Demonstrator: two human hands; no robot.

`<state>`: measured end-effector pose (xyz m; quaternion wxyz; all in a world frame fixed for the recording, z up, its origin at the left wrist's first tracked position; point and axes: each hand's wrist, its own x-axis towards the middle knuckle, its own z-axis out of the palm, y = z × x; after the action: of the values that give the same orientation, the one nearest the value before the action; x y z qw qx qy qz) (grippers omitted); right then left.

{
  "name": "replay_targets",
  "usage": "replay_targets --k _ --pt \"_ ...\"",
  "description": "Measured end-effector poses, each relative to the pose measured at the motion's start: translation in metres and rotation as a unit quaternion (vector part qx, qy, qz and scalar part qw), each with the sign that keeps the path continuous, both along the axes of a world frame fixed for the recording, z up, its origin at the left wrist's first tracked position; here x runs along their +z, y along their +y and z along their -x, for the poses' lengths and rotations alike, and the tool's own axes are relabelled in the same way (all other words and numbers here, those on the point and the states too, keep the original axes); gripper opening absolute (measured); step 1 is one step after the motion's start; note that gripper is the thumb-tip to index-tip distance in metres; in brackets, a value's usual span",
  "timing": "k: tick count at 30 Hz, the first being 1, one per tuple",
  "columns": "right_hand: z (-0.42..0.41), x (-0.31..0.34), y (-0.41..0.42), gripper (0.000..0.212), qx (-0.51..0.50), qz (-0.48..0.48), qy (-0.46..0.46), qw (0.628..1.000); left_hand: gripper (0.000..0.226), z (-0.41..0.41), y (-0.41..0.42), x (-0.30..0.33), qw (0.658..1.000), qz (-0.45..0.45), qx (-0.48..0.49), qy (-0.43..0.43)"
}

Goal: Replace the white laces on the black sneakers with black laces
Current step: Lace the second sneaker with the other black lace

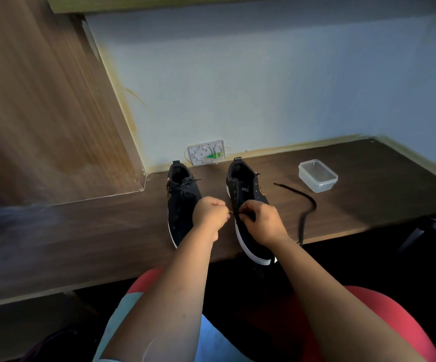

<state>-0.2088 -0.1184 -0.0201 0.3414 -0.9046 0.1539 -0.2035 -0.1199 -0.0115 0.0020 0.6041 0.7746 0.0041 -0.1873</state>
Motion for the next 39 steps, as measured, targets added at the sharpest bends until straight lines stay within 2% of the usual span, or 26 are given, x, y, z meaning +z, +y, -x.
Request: replay_targets --k 2,4,7,8,10,11,12,14,15,16,21,22,24,26,27,28,29,30,32,33,34,36,39 --pt "-0.001 0.001 0.0 0.014 0.0 -0.011 0.012 1.0 0.02 -0.01 0.006 0.0 0.997 -0.023 0.048 -0.057" --pt "-0.001 0.001 0.001 0.014 -0.005 -0.024 0.019 1.0 0.022 -0.01 0.011 0.007 0.988 0.027 0.114 -0.097" --pt "-0.001 0.0 0.001 0.012 -0.017 -0.023 0.014 0.999 0.02 -0.008 0.009 0.022 0.959 0.175 0.221 -0.043" --pt "-0.001 -0.002 0.001 0.011 -0.019 -0.017 0.009 1.0 0.017 -0.01 0.007 0.023 0.959 0.174 0.225 -0.004" --pt "-0.002 -0.003 0.001 0.01 -0.016 -0.002 0.003 1.0 0.018 -0.009 0.007 0.022 0.986 0.073 0.146 0.019" --pt "-0.002 -0.004 0.001 0.01 -0.012 0.004 0.001 1.0 0.021 -0.007 0.006 0.018 0.998 -0.01 0.059 -0.012" --pt "-0.003 -0.005 0.001 0.01 -0.008 0.009 -0.001 1.0 0.024 -0.006 0.006 0.012 0.993 -0.093 -0.035 -0.065" --pt "-0.003 -0.007 0.0 0.009 0.001 0.018 -0.004 1.0 0.028 -0.001 0.004 0.004 0.935 -0.248 -0.17 -0.189" --pt "-0.004 -0.008 0.0 0.009 0.002 0.019 -0.006 1.0 0.027 0.003 0.004 0.004 0.909 -0.285 -0.211 -0.219" --pt "-0.004 -0.008 0.0 0.009 0.002 0.02 -0.008 1.0 0.029 0.006 0.004 0.004 0.9 -0.293 -0.23 -0.227" --pt "-0.003 -0.006 -0.001 0.008 -0.007 0.01 -0.004 1.0 0.028 0.004 0.012 0.01 0.899 -0.289 -0.22 -0.244" --pt "-0.003 -0.004 -0.002 0.008 -0.01 0.002 -0.001 1.0 0.028 0.0 0.014 0.014 0.904 -0.287 -0.208 -0.24" --pt "-0.003 -0.001 -0.004 0.01 -0.013 -0.011 0.009 1.0 0.025 -0.01 0.021 0.02 0.938 -0.228 -0.121 -0.232" --pt "-0.002 0.001 -0.006 0.011 -0.014 -0.025 0.02 0.999 0.023 -0.018 0.029 0.033 0.972 -0.086 0.042 -0.215" --pt "-0.002 0.002 -0.006 0.012 -0.014 -0.032 0.026 0.999 0.022 -0.021 0.036 0.04 0.968 -0.009 0.133 -0.214" --pt "-0.003 0.003 -0.006 0.012 -0.015 -0.036 0.031 0.999 0.021 -0.024 0.043 0.045 0.949 0.031 0.215 -0.227" --pt "-0.003 0.002 -0.006 0.011 -0.016 -0.036 0.034 0.999 0.023 -0.027 0.051 0.048 0.933 0.015 0.263 -0.245" --pt "-0.004 0.001 -0.005 0.01 -0.018 -0.031 0.035 0.999 0.025 -0.029 0.056 0.05 0.927 -0.055 0.26 -0.263" --pt "-0.004 0.0 -0.004 0.009 -0.022 -0.02 0.03 0.999 0.029 -0.023 0.057 0.048 0.911 -0.281 0.112 -0.28" --pt "-0.004 -0.001 -0.004 0.009 -0.023 -0.018 0.027 0.999 0.03 -0.018 0.052 0.043 0.887 -0.363 0.017 -0.286" --pt "-0.004 -0.001 -0.004 0.009 -0.022 -0.016 0.023 0.999 0.029 -0.011 0.046 0.038 0.863 -0.409 -0.059 -0.291" --pt "-0.004 -0.002 -0.004 0.008 -0.016 -0.007 0.016 1.0 0.028 -0.001 0.033 0.027 0.829 -0.423 -0.145 -0.336" --pt "-0.004 -0.004 -0.004 0.008 -0.005 0.009 0.008 1.0 0.028 0.007 0.015 0.01 0.808 -0.409 -0.207 -0.37"
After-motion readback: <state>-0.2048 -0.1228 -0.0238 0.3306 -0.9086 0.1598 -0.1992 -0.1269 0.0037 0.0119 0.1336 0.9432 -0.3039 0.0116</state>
